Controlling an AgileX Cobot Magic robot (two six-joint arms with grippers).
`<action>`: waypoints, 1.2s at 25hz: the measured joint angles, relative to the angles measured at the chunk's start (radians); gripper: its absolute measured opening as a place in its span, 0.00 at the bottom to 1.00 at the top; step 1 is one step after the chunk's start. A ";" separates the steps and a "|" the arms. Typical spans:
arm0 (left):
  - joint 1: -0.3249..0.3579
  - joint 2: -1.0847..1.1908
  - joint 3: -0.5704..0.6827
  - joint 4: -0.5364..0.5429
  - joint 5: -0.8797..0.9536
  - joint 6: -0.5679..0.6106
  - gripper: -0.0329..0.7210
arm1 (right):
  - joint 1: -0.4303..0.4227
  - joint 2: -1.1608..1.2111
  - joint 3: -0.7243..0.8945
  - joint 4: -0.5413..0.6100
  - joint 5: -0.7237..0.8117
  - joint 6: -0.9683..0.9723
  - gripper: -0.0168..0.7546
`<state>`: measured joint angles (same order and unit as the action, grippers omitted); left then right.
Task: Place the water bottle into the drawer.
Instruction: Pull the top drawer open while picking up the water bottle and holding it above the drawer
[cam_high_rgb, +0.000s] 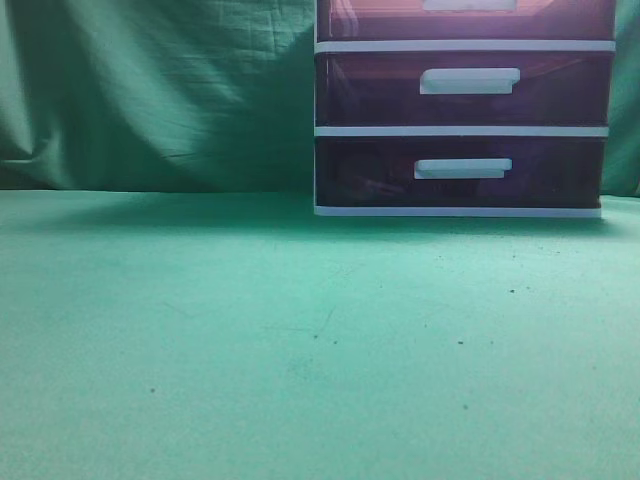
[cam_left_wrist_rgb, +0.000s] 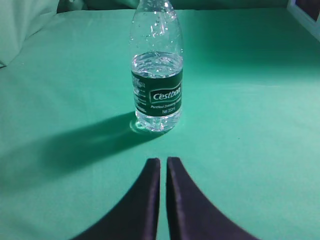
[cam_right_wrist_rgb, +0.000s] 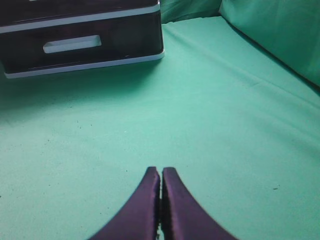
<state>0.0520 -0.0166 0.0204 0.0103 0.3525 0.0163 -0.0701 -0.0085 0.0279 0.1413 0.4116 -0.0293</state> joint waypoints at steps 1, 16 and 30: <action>0.000 0.000 0.000 0.000 0.000 0.000 0.04 | 0.000 0.000 0.000 0.000 0.000 0.000 0.02; 0.000 0.000 0.000 0.000 0.000 0.000 0.04 | 0.000 0.000 0.000 0.000 0.000 0.000 0.02; 0.000 0.000 0.002 -0.325 -0.511 -0.020 0.04 | 0.000 0.000 0.000 0.000 0.000 0.000 0.02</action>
<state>0.0520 -0.0166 0.0220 -0.3142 -0.1584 -0.0037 -0.0701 -0.0085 0.0279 0.1413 0.4116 -0.0293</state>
